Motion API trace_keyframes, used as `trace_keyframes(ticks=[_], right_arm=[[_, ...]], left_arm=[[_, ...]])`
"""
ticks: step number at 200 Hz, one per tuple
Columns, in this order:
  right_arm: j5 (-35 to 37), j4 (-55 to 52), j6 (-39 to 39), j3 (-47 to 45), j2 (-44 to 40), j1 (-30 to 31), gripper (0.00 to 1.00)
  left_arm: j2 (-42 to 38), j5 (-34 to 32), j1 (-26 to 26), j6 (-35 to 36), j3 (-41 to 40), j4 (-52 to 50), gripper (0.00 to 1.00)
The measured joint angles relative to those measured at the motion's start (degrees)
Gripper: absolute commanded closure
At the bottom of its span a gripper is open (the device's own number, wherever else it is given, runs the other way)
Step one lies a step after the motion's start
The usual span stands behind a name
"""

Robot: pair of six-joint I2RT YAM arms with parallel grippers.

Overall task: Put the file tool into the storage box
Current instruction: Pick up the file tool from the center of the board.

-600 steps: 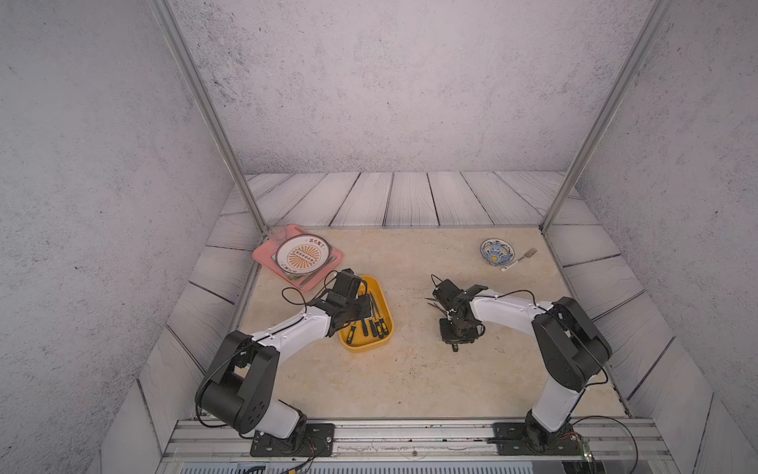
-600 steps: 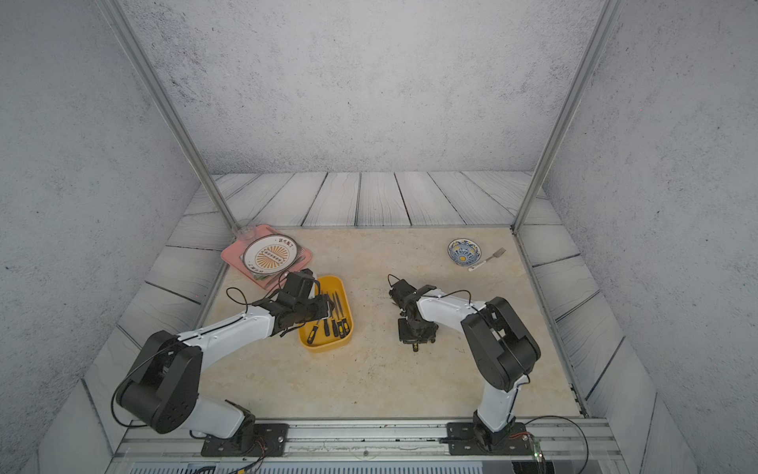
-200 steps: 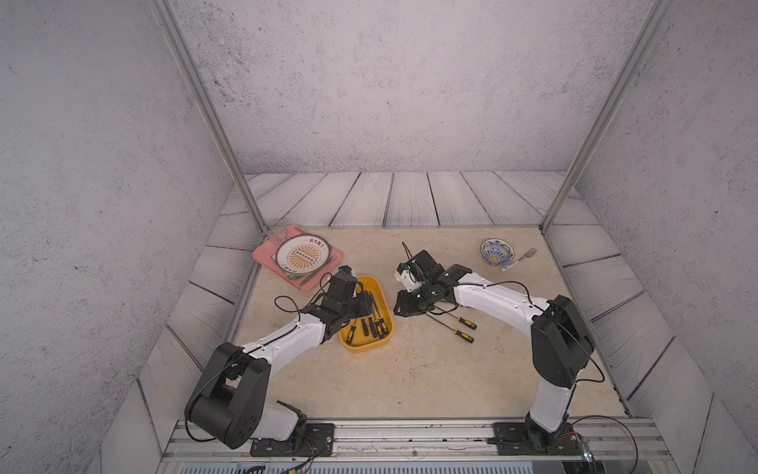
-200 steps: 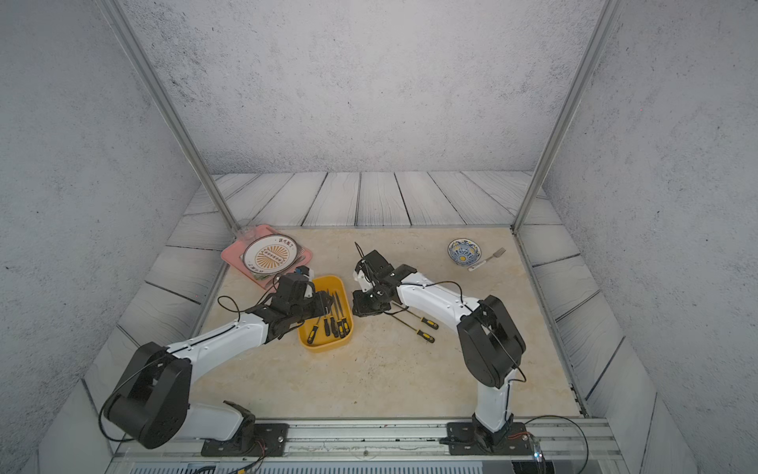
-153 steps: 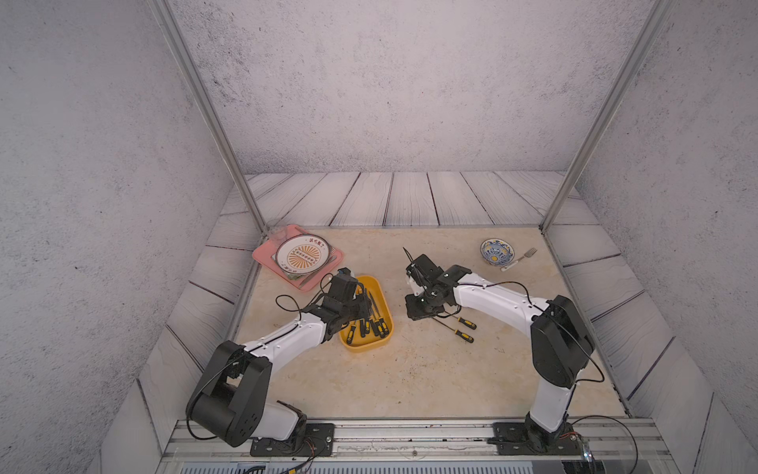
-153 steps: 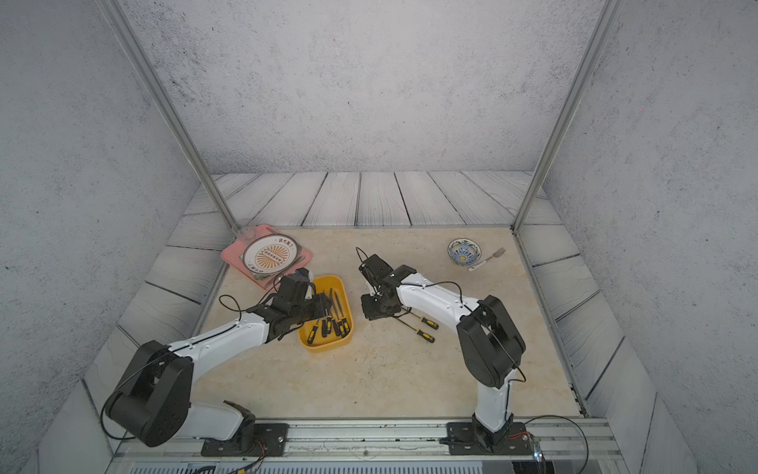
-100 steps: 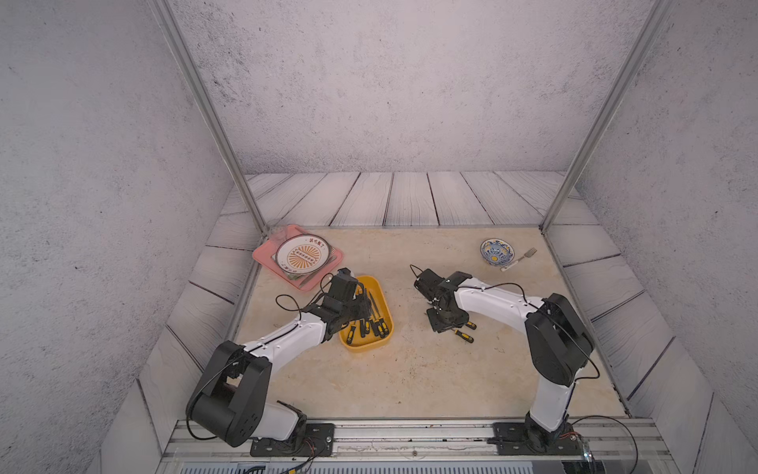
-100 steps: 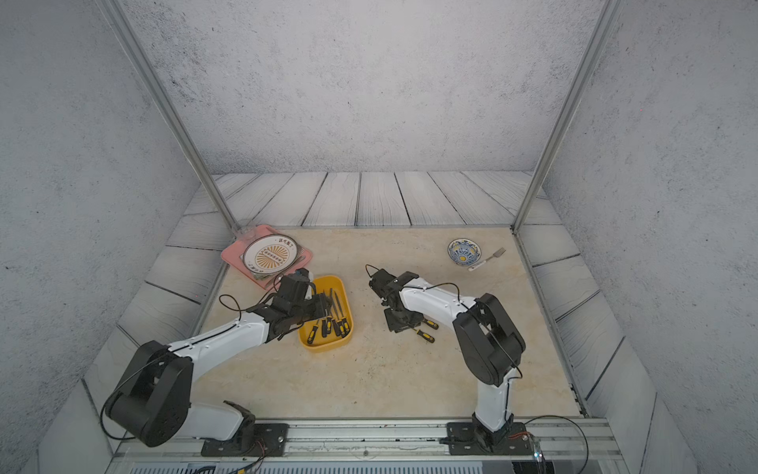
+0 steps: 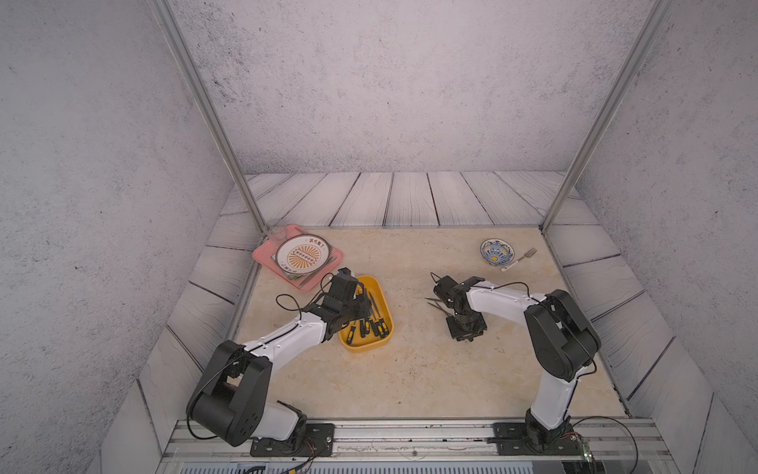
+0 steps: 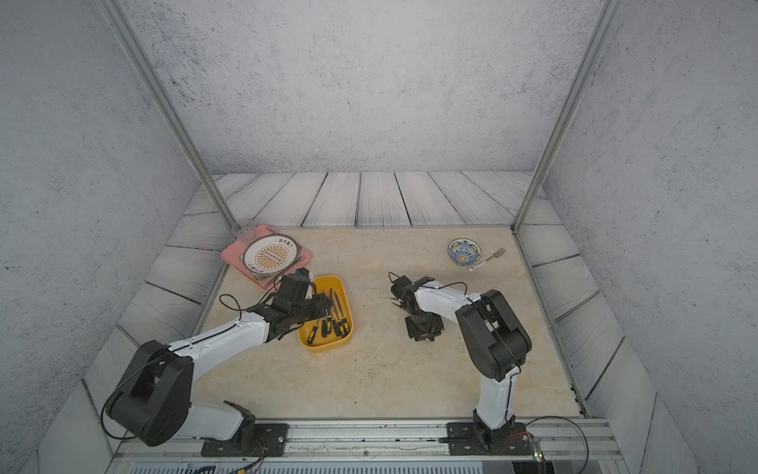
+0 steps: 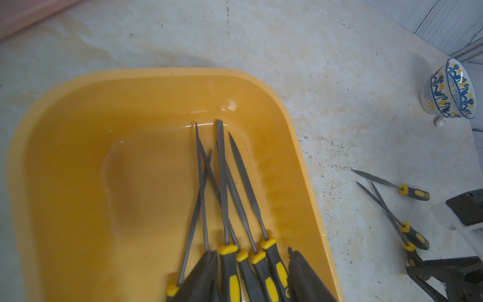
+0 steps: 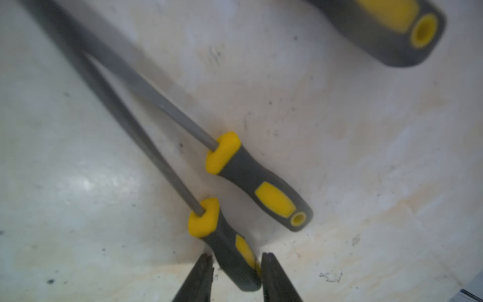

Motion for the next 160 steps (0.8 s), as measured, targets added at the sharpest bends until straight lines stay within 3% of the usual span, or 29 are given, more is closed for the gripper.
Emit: trace_keyframes(ticks=[29, 51, 63, 98, 160], right_arm=[[-3.3, 1.9, -1.4, 0.0, 0.0, -0.3, 0.71], [-6.1, 3.0, -1.7, 0.0, 0.1, -0.3, 0.94], [-7.4, 3.2, -1.9, 0.0, 0.0, -0.3, 1.00], [-14.1, 6.5, -1.0, -0.9, -1.3, -0.5, 1.00], [-32.3, 16.6, 1.3, 0.4, -9.2, 1.4, 0.99]], left_arm=[[0.0, 0.0, 0.0, 0.0, 0.0, 0.0, 0.51], [0.0, 0.0, 0.0, 0.0, 0.0, 0.0, 0.50], [0.0, 0.3, 0.0, 0.2, 0.0, 0.1, 0.42], [0.0, 5.9, 0.0, 0.0, -0.2, 4.8, 0.33], [1.7, 18.4, -0.1, -0.9, -0.8, 16.0, 0.33]])
